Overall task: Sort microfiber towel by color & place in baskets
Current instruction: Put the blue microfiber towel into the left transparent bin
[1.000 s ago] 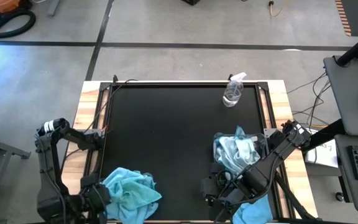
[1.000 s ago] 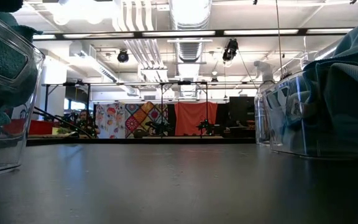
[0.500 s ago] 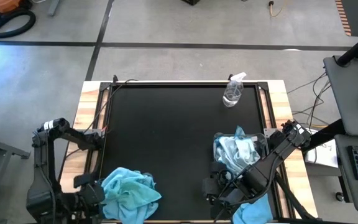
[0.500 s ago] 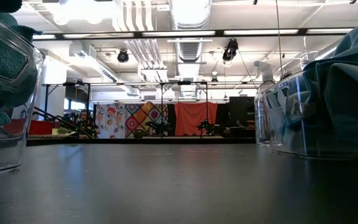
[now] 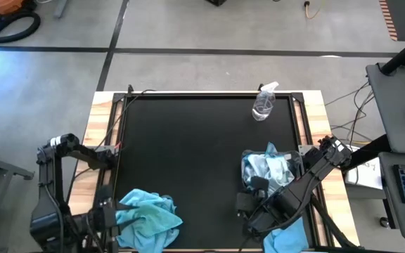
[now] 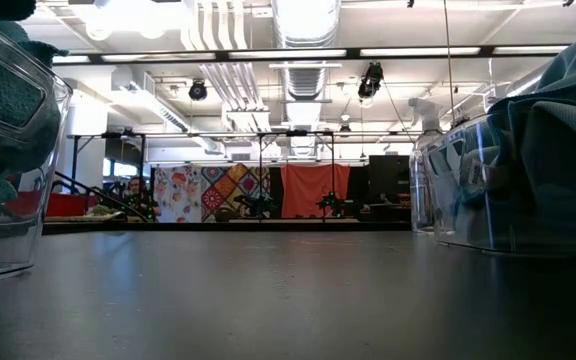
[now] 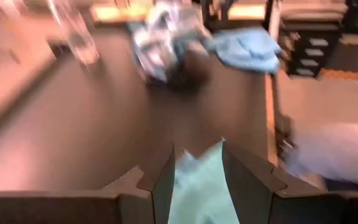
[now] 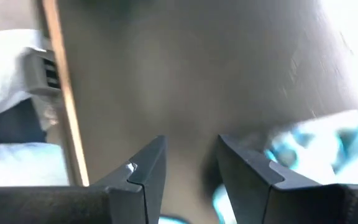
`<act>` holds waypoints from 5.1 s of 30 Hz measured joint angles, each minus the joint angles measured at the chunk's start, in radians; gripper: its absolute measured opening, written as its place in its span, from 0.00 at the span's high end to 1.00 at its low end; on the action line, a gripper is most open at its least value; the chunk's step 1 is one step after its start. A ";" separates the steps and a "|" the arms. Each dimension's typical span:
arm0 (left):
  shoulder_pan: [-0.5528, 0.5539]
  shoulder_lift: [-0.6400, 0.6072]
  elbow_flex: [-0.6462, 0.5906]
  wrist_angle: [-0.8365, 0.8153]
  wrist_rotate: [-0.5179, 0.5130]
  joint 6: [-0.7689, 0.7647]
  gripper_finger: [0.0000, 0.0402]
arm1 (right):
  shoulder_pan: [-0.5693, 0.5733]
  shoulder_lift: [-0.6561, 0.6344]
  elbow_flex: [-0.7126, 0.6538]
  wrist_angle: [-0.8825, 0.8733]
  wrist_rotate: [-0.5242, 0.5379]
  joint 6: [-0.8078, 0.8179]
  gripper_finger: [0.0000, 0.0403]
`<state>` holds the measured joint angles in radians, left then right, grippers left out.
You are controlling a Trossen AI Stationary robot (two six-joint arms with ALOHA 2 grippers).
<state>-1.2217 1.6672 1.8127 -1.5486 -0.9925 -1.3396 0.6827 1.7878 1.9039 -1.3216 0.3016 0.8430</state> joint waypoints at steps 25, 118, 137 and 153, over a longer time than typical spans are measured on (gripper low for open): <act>0.167 0.000 -0.094 -0.023 -0.219 0.106 0.70 | 0.088 -0.001 -0.315 -0.021 -0.232 0.639 0.66; 0.208 -0.077 -0.094 -0.018 -0.281 0.281 0.70 | -0.037 -0.037 -0.460 0.603 0.197 0.169 0.98; 0.226 -0.076 -0.167 0.085 -0.278 0.219 0.70 | -0.177 -0.037 -0.122 0.793 0.354 -0.470 0.98; 0.294 -0.076 -0.214 0.186 -0.273 0.227 0.70 | -0.247 -0.037 -0.108 1.042 0.267 -0.682 0.98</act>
<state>-0.9272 1.5913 1.5984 -1.3630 -1.2655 -1.1121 0.4356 1.7512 1.7954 -0.2792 0.5684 0.1614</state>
